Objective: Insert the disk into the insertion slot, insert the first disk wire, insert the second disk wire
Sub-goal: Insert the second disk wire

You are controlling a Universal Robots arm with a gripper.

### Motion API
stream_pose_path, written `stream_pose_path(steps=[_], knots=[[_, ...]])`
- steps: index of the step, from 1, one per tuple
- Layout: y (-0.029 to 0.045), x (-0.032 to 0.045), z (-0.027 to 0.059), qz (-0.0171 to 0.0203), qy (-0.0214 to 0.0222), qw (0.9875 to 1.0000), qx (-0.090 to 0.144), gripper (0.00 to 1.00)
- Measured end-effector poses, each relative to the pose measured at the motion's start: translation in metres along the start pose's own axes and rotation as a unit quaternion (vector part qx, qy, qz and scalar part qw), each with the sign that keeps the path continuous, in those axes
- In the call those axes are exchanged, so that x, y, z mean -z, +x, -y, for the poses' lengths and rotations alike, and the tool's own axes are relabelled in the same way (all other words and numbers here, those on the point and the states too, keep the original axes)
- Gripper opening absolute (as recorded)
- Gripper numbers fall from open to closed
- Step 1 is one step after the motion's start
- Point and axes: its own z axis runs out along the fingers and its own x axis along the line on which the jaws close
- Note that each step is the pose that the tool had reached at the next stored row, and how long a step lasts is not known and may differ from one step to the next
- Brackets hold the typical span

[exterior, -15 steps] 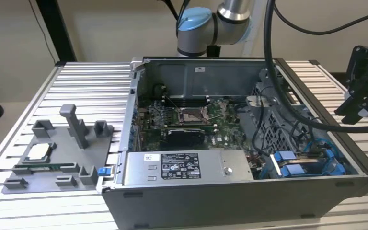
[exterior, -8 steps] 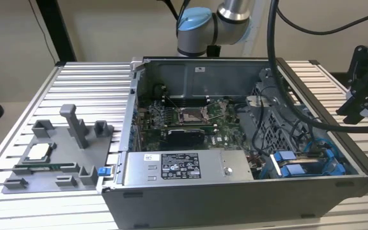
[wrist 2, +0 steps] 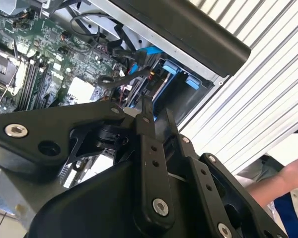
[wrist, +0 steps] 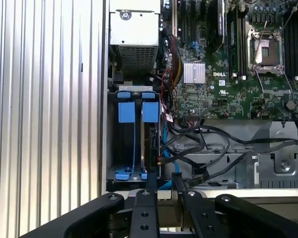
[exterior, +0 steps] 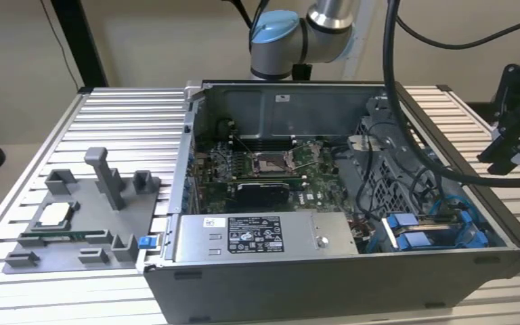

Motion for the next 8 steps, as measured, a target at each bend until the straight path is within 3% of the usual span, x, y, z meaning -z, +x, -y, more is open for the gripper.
stream_pose_path(steps=[3, 8], knots=[[-0.0018, -0.0019, 0.0003, -0.0001, 0.0003, 1.0000, 0.001, 1.00], [-0.0024, -0.0083, 0.0012, -0.0016, 0.0071, 0.9999, 0.013, 1.00]])
